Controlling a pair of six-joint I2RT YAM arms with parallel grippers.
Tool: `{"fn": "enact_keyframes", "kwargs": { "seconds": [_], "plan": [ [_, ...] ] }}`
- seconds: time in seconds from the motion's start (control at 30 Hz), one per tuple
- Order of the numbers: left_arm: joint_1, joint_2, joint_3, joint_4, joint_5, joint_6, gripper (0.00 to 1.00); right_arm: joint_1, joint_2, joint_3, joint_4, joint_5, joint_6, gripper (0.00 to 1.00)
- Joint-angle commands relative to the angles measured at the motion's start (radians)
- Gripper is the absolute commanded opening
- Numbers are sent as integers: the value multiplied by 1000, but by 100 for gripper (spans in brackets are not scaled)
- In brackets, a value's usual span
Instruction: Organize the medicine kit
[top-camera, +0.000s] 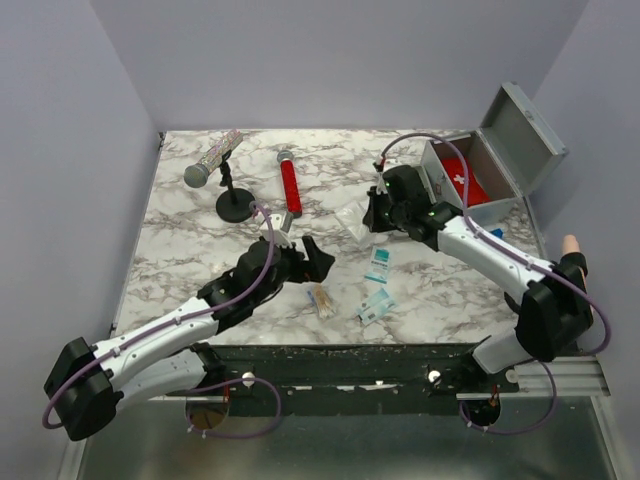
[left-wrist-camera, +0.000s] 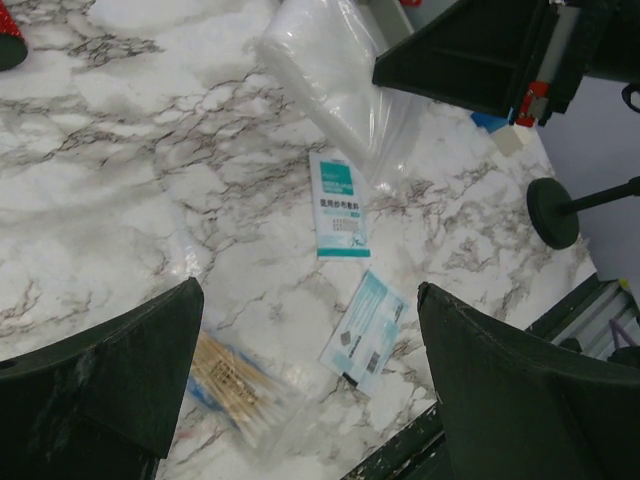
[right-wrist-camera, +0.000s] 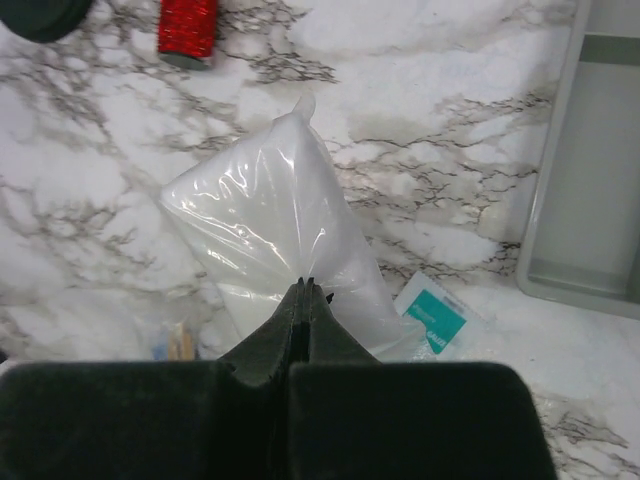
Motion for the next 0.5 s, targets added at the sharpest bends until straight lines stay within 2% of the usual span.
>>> {"fn": "enact_keyframes", "kwargs": {
  "seconds": [0.0,0.2,0.47],
  "plan": [
    [4,40,-32,277,1,-14,99,4,-119,-79,45,-136,96,1],
    [6,80,-38,499,2,9,99,2,-233,-170,83,-241,161,1],
    [12,215,39,490,67,13,93,1,-345,-228,118,-305,219,1]
  ]
}}
